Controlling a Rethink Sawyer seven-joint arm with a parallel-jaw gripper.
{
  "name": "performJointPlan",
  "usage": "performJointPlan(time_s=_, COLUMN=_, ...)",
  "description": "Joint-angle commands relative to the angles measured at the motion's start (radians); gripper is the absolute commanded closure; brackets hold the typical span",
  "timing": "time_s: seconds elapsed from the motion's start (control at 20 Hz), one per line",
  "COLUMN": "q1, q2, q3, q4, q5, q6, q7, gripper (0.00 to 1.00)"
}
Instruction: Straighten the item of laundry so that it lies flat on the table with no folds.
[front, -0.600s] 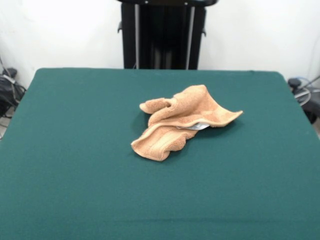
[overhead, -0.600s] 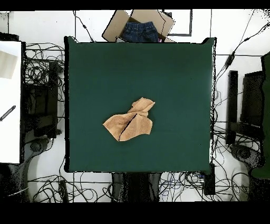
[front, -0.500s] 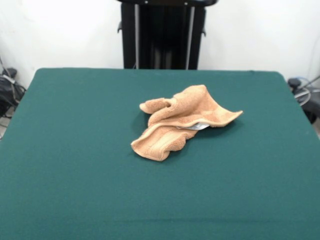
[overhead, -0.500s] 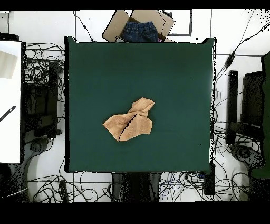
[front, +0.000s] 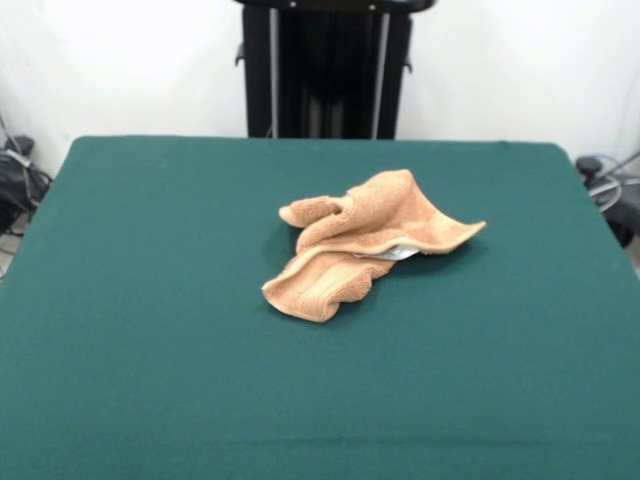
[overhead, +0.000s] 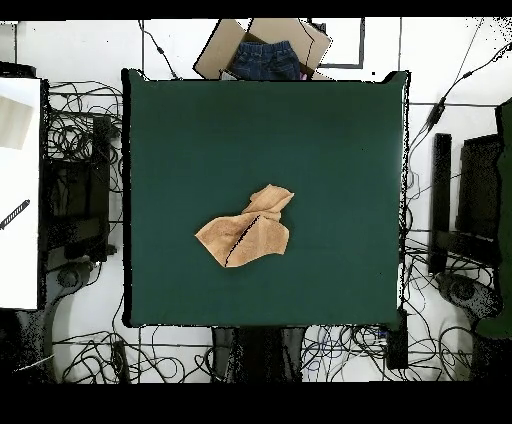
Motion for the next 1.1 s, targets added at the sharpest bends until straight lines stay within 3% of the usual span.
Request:
performJointPlan(time_s=0.05, q1=0.052, q2=-0.075, q3=-0.308, q4=0.414, q5=-0.031, q6=0.194, q7=-0.085, gripper=0.00)
performJointPlan(time_s=1.1, q1=-0.035, q2=-0.058, q3=-0.200, q4=0.408, q5=-0.089, q6=0.228, q7=-0.112, gripper=0.00)
